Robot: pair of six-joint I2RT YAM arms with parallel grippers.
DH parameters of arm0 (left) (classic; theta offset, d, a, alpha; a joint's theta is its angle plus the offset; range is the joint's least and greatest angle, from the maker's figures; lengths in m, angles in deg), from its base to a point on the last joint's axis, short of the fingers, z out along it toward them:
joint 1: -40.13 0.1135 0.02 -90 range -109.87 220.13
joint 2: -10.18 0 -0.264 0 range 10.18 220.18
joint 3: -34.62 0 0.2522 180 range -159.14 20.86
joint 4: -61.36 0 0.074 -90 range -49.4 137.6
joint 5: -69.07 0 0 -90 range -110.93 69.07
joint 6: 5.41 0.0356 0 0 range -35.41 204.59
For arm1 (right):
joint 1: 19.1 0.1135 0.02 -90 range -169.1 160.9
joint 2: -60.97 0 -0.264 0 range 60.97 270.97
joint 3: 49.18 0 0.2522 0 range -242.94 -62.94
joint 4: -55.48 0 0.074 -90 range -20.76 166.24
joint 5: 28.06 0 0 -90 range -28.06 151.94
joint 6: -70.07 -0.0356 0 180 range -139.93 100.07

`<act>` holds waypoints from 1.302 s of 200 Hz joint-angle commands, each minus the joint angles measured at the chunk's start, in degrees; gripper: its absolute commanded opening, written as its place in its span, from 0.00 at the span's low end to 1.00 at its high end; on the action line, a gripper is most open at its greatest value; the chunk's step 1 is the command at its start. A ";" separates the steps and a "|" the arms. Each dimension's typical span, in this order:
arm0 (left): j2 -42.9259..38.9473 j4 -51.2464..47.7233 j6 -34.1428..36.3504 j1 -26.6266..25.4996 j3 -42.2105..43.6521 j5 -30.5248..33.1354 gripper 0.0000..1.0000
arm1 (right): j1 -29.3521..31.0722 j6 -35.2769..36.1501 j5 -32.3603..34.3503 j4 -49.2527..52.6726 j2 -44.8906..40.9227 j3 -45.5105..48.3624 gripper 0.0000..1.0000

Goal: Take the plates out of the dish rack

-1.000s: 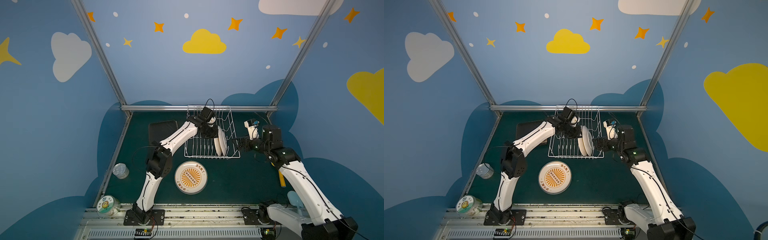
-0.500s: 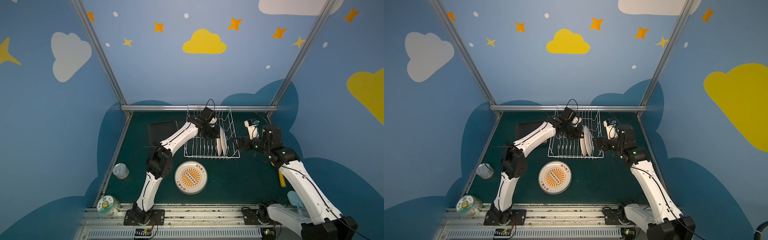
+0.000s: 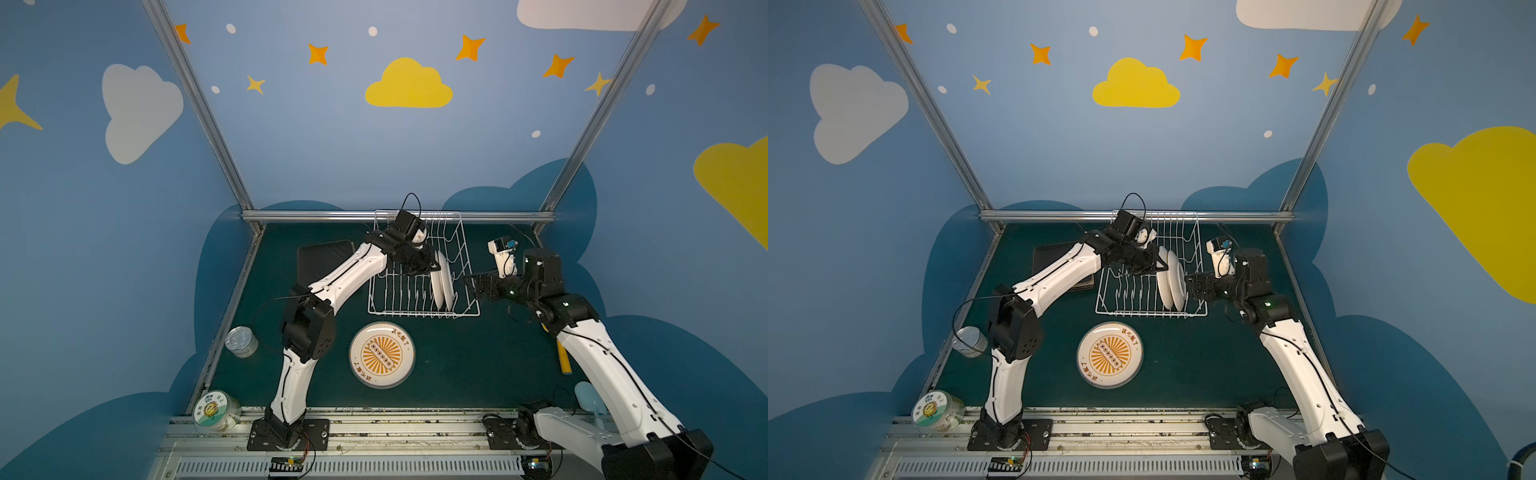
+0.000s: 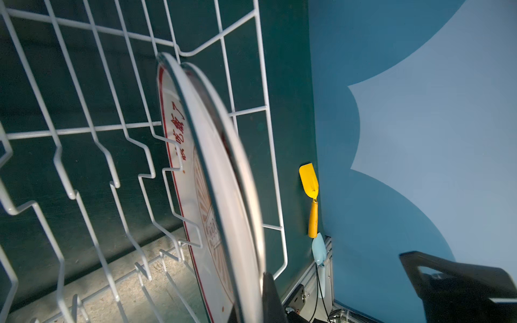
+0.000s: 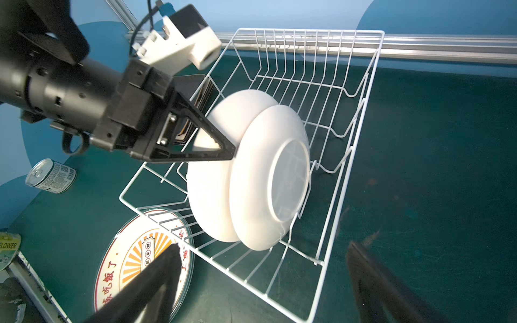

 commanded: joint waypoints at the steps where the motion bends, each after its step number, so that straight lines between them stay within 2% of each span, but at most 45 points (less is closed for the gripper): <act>1: -4.46 -0.76 -0.35 1.41 0.45 1.54 0.03 | -0.28 0.41 -0.64 -1.10 0.23 -1.33 0.92; 111: -13.22 1.46 -1.53 5.13 7.59 2.81 0.03 | -0.24 -0.79 -2.11 -2.16 1.55 -2.27 0.92; 198: -15.41 8.16 -5.60 6.46 11.30 -1.76 0.03 | -0.19 -1.59 -2.55 -2.88 2.16 -2.88 0.92; 260: -17.72 3.05 -0.76 7.55 9.59 -0.62 0.03 | -0.13 -1.91 -2.95 -3.34 2.69 -3.09 0.92</act>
